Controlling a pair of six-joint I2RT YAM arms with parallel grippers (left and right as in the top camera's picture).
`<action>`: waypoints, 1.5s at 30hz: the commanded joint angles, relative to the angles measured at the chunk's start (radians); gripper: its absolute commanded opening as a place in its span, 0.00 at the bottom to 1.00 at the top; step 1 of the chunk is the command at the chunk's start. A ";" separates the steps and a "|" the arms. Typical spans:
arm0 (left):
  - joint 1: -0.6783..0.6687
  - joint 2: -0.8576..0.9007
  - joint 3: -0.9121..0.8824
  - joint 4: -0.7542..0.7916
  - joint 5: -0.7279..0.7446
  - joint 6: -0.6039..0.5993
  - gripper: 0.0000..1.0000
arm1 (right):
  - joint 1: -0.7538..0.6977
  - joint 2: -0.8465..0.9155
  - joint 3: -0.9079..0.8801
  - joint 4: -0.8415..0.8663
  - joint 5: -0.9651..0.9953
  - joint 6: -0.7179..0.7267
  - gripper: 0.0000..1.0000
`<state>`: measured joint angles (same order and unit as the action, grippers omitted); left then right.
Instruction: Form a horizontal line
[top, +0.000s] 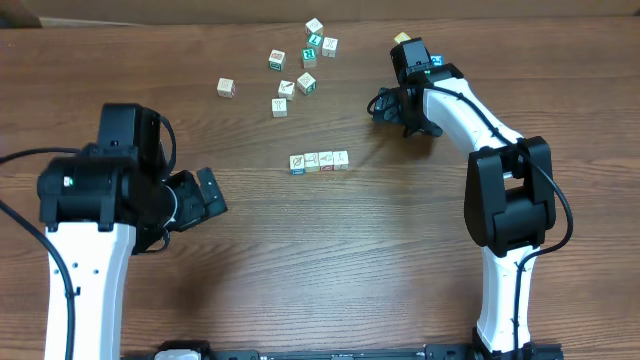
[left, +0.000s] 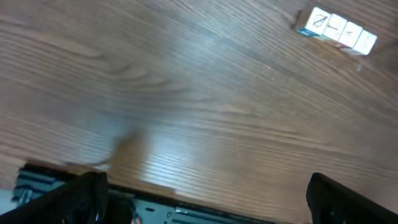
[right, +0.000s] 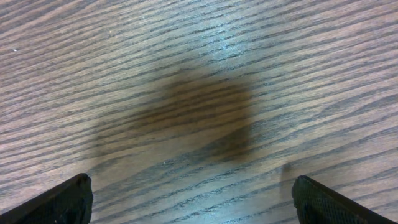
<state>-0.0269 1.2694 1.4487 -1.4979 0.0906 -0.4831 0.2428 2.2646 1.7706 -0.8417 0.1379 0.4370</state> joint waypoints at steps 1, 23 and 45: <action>-0.007 -0.088 -0.082 0.182 0.014 -0.003 0.99 | 0.003 -0.016 -0.004 0.003 0.011 0.001 1.00; -0.007 -0.732 -1.080 1.612 0.059 0.114 1.00 | 0.003 -0.016 -0.004 0.003 0.011 0.001 1.00; -0.006 -1.162 -1.444 1.601 0.056 0.440 1.00 | 0.003 -0.016 -0.004 0.003 0.011 0.001 1.00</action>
<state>-0.0269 0.1471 0.0132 0.1547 0.1425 -0.1734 0.2428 2.2646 1.7706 -0.8413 0.1383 0.4377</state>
